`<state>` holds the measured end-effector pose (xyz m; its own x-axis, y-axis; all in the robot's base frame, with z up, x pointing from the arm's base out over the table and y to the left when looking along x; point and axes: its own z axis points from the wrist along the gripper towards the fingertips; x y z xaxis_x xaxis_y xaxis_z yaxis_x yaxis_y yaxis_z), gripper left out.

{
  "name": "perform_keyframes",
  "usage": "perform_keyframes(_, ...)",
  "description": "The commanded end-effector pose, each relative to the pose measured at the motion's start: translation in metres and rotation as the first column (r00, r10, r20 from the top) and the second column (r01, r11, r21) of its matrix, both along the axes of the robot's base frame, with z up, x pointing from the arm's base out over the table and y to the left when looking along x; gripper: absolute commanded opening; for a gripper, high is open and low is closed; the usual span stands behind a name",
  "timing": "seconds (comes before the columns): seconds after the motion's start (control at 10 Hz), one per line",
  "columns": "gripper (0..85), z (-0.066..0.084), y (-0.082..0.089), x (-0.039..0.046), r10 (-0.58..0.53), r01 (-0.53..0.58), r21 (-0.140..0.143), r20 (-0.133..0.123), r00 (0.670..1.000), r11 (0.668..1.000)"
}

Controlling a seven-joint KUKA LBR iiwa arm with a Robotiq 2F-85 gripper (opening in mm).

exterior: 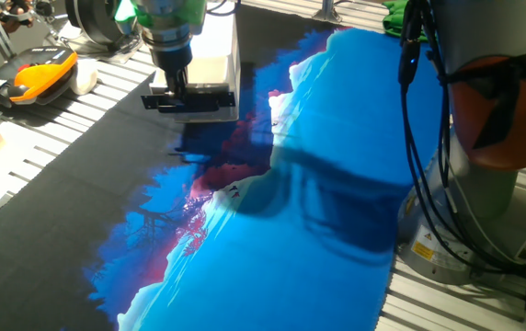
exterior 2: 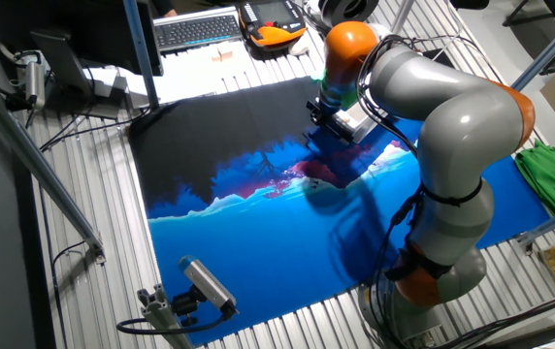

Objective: Grasp the handle and close the drawer

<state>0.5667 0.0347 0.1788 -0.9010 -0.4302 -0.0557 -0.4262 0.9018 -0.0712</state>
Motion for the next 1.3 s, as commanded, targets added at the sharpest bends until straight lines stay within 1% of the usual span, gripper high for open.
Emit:
perform_keyframes(0.0,0.0,0.000,-0.001,0.0000,0.000,0.000,0.000,0.000,1.000,1.000)
perform_keyframes(0.4,0.0,0.000,-0.009,0.0003,0.003,-0.003,0.002,0.004,1.000,1.000)
perform_keyframes(0.7,0.0,0.004,-0.014,0.0001,0.002,-0.002,-0.016,0.005,1.000,1.000)
perform_keyframes(0.9,0.0,0.004,-0.017,0.0003,0.002,-0.002,-0.025,0.008,1.000,1.000)
perform_keyframes(1.0,0.0,0.003,-0.018,0.0000,0.002,-0.002,-0.018,0.008,1.000,1.000)
perform_keyframes(1.1,0.0,0.002,-0.019,-0.0005,-0.003,0.004,-0.003,0.012,1.000,1.000)
perform_keyframes(1.2,0.0,0.001,-0.022,-0.0016,-0.008,0.008,0.026,0.018,1.000,1.000)
